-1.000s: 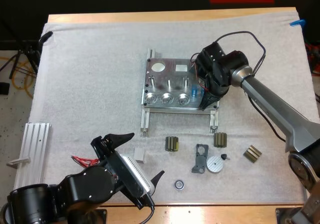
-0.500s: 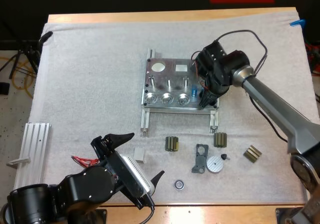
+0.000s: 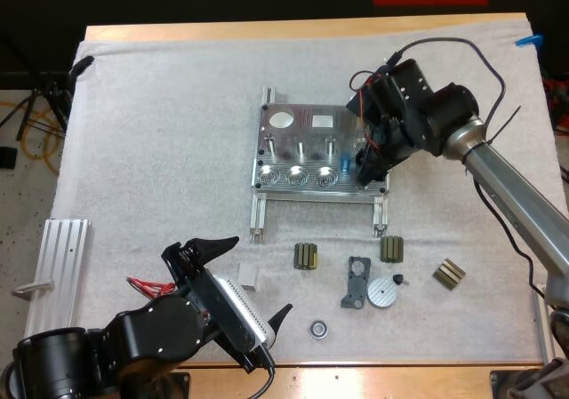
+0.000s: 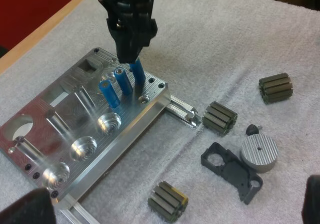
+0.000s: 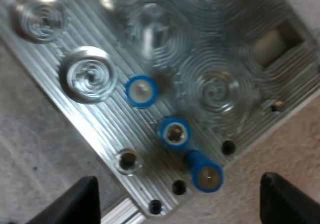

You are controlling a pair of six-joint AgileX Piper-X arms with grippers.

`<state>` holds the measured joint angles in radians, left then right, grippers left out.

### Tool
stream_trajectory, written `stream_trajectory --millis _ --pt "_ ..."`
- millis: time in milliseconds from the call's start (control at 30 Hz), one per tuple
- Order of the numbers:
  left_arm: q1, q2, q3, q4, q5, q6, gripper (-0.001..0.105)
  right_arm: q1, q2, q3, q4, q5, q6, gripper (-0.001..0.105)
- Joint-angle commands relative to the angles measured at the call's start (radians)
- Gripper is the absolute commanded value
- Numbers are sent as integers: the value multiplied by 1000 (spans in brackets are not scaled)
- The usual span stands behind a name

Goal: Load cells from left to right

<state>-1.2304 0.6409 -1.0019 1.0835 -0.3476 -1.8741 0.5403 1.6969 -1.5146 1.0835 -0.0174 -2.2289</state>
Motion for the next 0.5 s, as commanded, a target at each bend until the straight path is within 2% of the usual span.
stream_trajectory --millis 0,133,167,300,400,467 --pt "1 -5 -3 -13 -16 -4 97 -2 -13 -7 6 -27 45 64" --pt "1 -5 -3 -13 -26 28 97 1 -45 -7 6 -146 111 64" --pt "1 -5 -1 -13 -55 43 97 1 -61 -7 6 -184 150 64" --pt "56 16 -1 -13 -64 51 97 1 -96 -7 6 -189 178 64" --pt "180 30 4 -47 -42 111 97 -3 -129 -2 -14 -181 186 64" --pt "281 43 4 -103 46 194 97 -10 -147 12 -39 -147 185 64"
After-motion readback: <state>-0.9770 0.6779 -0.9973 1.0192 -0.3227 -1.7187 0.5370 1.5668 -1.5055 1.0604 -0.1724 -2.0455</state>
